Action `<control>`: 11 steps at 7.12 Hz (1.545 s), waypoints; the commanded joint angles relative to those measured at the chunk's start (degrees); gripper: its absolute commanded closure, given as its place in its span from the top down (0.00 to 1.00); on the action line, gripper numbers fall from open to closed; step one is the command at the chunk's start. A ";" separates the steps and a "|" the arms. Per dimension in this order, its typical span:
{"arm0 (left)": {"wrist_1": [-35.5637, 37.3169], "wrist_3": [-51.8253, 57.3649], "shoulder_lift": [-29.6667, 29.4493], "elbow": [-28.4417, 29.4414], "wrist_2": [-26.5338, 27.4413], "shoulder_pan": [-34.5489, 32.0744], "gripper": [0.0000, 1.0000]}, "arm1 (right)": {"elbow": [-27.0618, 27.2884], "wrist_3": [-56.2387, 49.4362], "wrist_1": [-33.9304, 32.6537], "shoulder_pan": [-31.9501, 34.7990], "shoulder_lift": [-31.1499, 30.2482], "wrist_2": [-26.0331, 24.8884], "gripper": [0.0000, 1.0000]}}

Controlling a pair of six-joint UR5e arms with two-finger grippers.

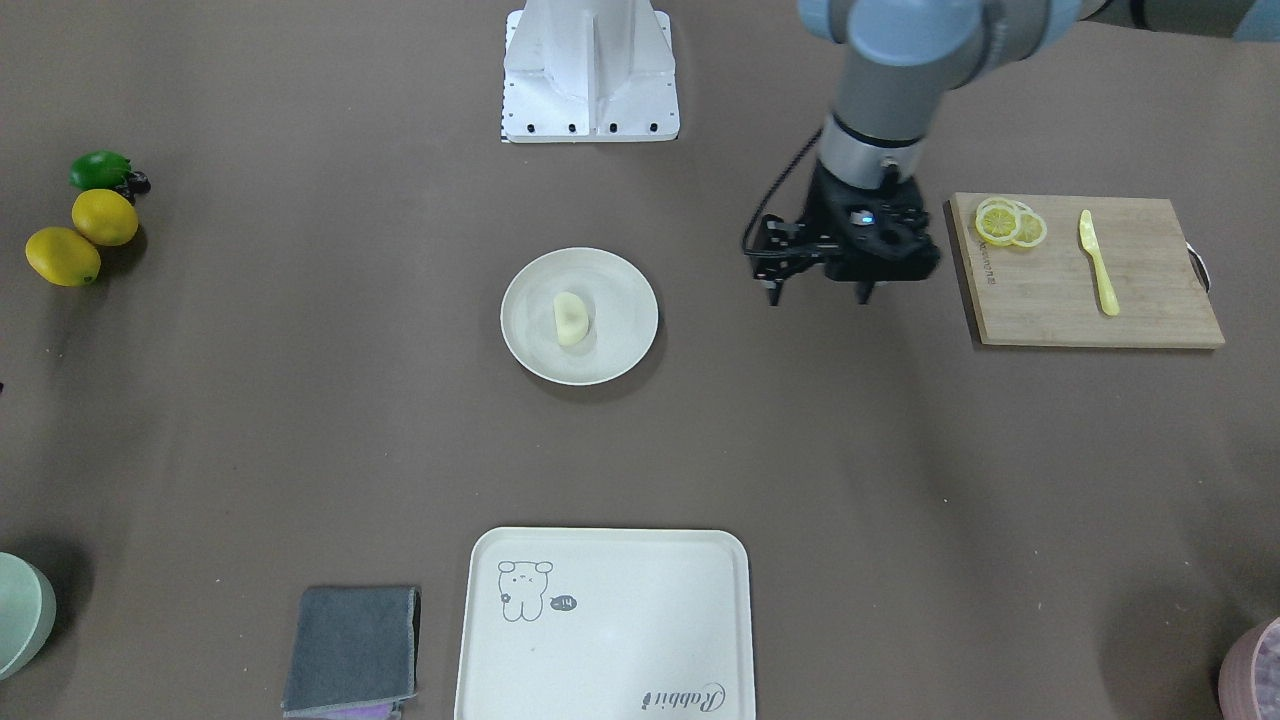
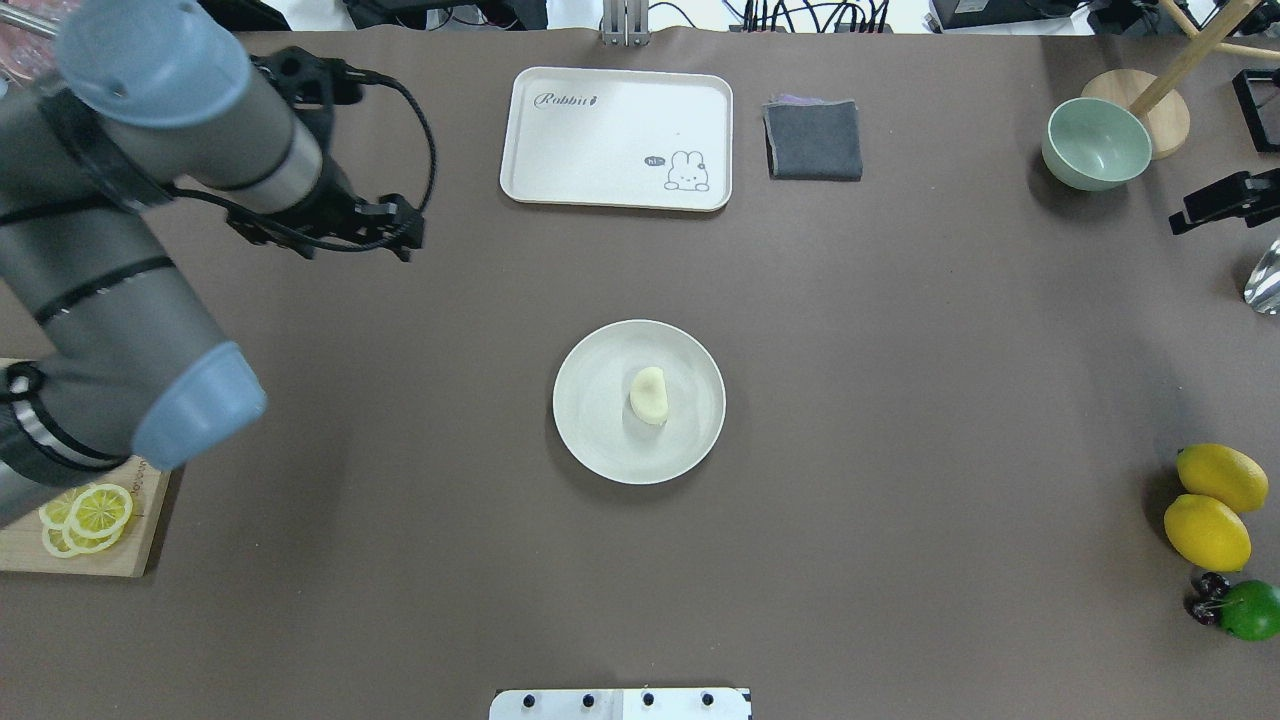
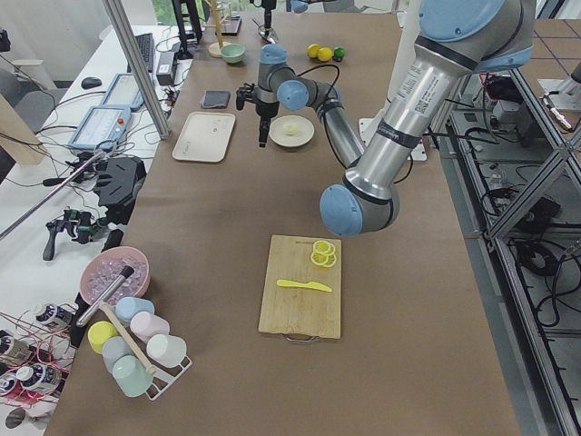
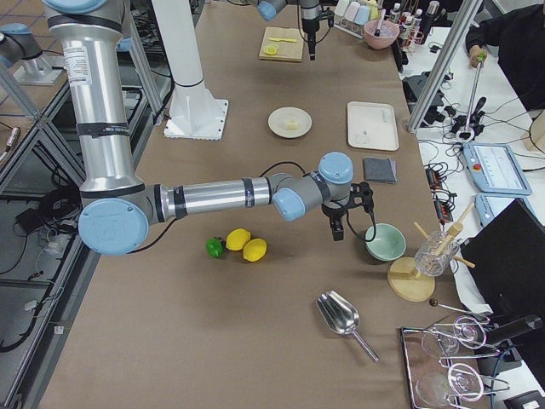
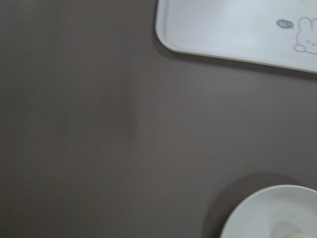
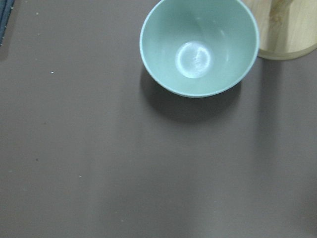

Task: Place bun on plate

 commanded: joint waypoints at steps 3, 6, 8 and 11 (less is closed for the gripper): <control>1.10 59.40 19.60 11.03 -12.53 -34.07 0.97 | -0.49 -11.34 -11.18 5.18 2.44 -0.19 1.00; -0.04 66.46 23.21 16.91 -14.47 -42.23 0.97 | -0.49 -11.34 -11.18 4.65 1.74 0.07 1.00; 0.14 65.58 25.05 16.73 -20.00 -42.67 0.97 | -0.93 -11.34 -11.27 4.65 1.47 -0.02 1.00; -1.09 65.66 24.80 16.02 -19.93 -42.58 0.97 | -1.02 -11.34 -11.18 5.00 0.77 0.42 1.00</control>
